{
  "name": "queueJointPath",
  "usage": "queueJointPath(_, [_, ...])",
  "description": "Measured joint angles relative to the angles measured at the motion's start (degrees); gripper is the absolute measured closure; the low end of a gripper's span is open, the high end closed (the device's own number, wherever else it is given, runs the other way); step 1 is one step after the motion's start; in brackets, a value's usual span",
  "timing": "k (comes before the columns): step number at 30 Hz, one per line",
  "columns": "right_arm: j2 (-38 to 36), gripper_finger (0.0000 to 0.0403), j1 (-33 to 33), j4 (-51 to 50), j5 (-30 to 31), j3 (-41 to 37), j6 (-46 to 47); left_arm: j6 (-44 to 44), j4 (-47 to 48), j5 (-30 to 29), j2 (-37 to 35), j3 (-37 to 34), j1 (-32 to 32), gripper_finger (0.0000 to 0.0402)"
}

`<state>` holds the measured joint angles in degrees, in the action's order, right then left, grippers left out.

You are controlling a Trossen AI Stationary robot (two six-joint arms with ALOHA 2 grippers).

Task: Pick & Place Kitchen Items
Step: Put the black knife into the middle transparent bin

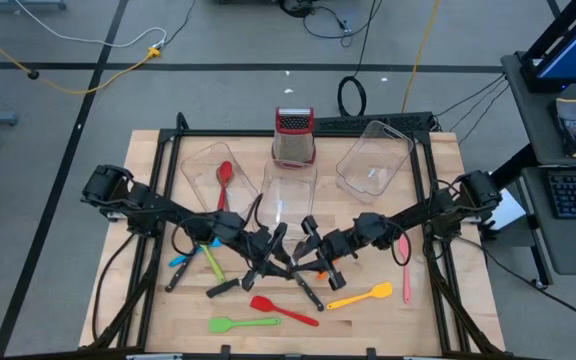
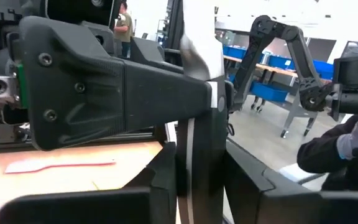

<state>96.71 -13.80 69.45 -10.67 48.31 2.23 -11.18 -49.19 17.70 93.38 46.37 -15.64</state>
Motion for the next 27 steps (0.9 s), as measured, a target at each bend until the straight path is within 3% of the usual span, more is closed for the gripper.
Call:
queueJointPath(4, [0.0,0.0332,-0.1,-2.8,-0.1,0.0,0.2,-1.2,2.3,0.5,0.0,0.0,0.1,0.0319])
queueJointPath(9, [0.0,0.0274,-0.1,-7.4,0.1,-0.1,4.4,-3.6,6.2,-0.7,0.0,0.0,0.1,0.0319])
queueJointPath(13, [0.0,0.0252,-0.1,-14.0,0.5,-0.1,8.8,-5.4,11.5,-4.7,-0.3,0.0,0.0,0.0319])
queueJointPath(18, [-0.7,0.0253,0.1,-21.9,1.4,-0.5,13.8,-8.8,16.6,-10.4,-0.3,-0.1,0.6,0.0319])
queueJointPath(27, [-5.1,0.0268,0.1,-23.4,1.4,-6.7,18.5,-11.6,17.4,-12.7,-0.3,0.0,2.3,0.0319])
